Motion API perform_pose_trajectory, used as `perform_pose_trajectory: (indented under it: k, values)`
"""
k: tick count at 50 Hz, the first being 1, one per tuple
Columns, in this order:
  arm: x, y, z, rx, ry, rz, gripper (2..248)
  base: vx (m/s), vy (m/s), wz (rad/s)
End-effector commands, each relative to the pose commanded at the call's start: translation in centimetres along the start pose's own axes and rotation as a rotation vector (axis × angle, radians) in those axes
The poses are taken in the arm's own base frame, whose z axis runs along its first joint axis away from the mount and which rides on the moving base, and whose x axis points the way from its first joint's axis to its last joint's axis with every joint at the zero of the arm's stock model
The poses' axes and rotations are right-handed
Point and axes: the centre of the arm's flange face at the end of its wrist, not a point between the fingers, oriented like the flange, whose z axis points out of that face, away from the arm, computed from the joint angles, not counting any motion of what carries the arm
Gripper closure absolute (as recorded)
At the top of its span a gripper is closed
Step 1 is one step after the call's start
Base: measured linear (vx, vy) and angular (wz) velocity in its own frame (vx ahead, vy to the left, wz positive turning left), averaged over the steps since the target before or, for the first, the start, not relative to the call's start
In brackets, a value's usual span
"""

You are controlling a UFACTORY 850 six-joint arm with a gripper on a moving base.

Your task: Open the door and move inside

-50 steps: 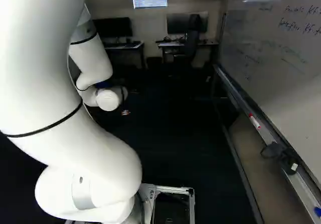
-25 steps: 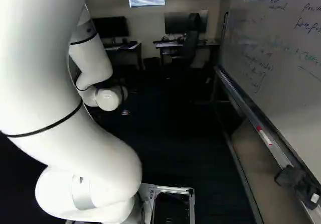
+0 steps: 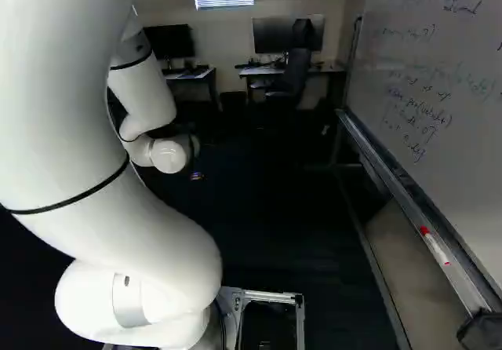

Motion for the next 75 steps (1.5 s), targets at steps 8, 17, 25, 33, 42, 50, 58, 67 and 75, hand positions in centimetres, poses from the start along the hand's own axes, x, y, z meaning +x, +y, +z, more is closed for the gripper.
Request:
perform_pose_trajectory:
  k: [8, 17, 25, 33, 42, 50, 58, 67, 75]
  values:
    - [0.00, 0.00, 0.00, 0.000, 0.000, 0.000, 3, 0.235, 0.002, -0.022]
    - [0.00, 0.00, 0.00, 0.000, 0.000, 0.000, 3, 0.219, 0.000, -0.017]
    - [0.00, 0.00, 0.00, 0.000, 0.000, 0.000, 3, 0.188, 0.006, -0.014]
    - [0.00, 0.00, 0.00, 0.000, 0.000, 0.000, 3, 0.152, 0.001, -0.009]
    - [0.00, 0.00, 0.00, 0.000, 0.000, 0.000, 3, 0.101, 0.000, -0.007]
    - [0.00, 0.00, 0.00, 0.000, 0.000, 0.000, 3, 0.077, 0.001, -0.004]
    - [0.00, 0.00, 0.00, 0.000, 0.000, 0.000, 3, 0.079, 0.002, -0.004]
    - [0.00, 0.00, 0.00, 0.000, 0.000, 0.000, 3, 0.060, 0.002, -0.005]
    - [0.00, 0.00, 0.00, 0.000, 0.000, 0.000, 3, 0.004, 0.001, -0.001]
